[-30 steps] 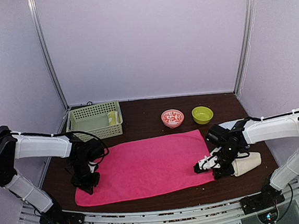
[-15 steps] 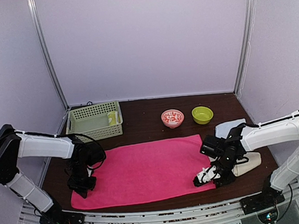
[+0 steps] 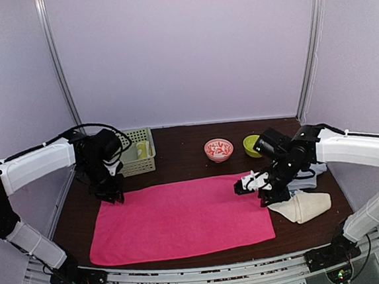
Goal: Roll the towels
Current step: Move the towel to the center of the board, then pick up the towel from the center of the board.
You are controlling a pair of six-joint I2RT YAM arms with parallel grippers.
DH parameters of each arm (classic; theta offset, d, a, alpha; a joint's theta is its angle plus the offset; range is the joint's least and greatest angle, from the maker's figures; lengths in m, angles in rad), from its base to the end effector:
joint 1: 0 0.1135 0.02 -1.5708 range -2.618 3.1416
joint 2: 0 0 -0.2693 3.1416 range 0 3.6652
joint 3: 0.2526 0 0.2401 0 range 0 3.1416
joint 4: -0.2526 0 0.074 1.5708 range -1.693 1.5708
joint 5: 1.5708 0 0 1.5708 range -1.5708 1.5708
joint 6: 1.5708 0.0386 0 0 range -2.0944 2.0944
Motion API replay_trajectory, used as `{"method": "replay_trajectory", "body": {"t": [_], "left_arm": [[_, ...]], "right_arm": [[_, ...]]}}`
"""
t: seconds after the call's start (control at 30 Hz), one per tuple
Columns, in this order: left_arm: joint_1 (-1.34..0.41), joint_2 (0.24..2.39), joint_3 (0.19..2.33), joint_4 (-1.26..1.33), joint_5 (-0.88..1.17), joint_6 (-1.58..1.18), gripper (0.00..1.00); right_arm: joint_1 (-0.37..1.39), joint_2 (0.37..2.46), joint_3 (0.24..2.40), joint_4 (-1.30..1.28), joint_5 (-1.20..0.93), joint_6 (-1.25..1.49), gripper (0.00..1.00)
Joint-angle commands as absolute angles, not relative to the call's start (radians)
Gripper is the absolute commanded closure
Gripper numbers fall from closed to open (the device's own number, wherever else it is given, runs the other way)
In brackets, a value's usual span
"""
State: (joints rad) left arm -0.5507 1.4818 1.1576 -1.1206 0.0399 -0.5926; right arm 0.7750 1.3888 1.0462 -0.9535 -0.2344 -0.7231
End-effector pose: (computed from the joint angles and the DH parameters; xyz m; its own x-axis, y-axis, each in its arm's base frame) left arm 0.2120 -0.1320 0.2529 -0.9957 -0.0435 -0.0821 -0.0349 0.9941 -0.1030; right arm 0.1656 0.1748 0.2494 -0.0354 -0.9356 -0.3513 -0.9990 0.0423 -0.0119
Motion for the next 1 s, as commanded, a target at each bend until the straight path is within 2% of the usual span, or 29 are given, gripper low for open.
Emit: {"method": "replay_trajectory", "body": {"t": [0.0, 0.07, 0.2, 0.23, 0.27, 0.3, 0.33, 0.37, 0.57, 0.77, 0.97], "left_arm": [[-0.376, 1.491, 1.194, -1.031, -0.007, -0.496, 0.69], [-0.322, 1.513, 1.199, -0.973, -0.033, -0.456, 0.7], [-0.237, 1.553, 1.155, -0.861, -0.074, -0.414, 0.62], [-0.213, 1.56, 1.135, -0.828, -0.058, -0.407, 0.6], [-0.188, 1.564, 1.11, -0.793, -0.022, -0.397, 0.59], [-0.166, 1.571, 1.089, -0.75, -0.001, -0.378, 0.58], [-0.152, 1.579, 1.071, -0.718, 0.005, -0.361, 0.57], [-0.139, 1.59, 1.052, -0.69, 0.006, -0.349, 0.57], [-0.079, 1.654, 0.965, -0.534, 0.085, -0.314, 0.62], [-0.072, 1.715, 0.961, -0.495, 0.105, -0.261, 0.7], [-0.071, 1.751, 0.981, -0.505, 0.126, -0.233, 0.87]], "right_arm": [[0.63, 1.47, 1.187, -0.927, -0.277, -0.659, 0.69], [0.559, 1.512, 1.245, -0.886, -0.285, -0.613, 0.69], [0.453, 1.578, 1.318, -0.776, -0.26, -0.515, 0.65], [0.43, 1.583, 1.322, -0.733, -0.246, -0.484, 0.58], [0.407, 1.58, 1.318, -0.695, -0.244, -0.453, 0.45], [0.384, 1.572, 1.309, -0.636, -0.267, -0.423, 0.28], [0.363, 1.565, 1.299, -0.598, -0.288, -0.4, 0.07], [0.348, 1.562, 1.295, -0.577, -0.303, -0.379, 0.01], [0.311, 1.66, 1.353, -0.664, -0.401, -0.398, 0.01], [0.311, 1.718, 1.378, -0.743, -0.497, -0.447, 0.26], [0.311, 1.744, 1.358, -0.751, -0.491, -0.45, 0.33]]}}
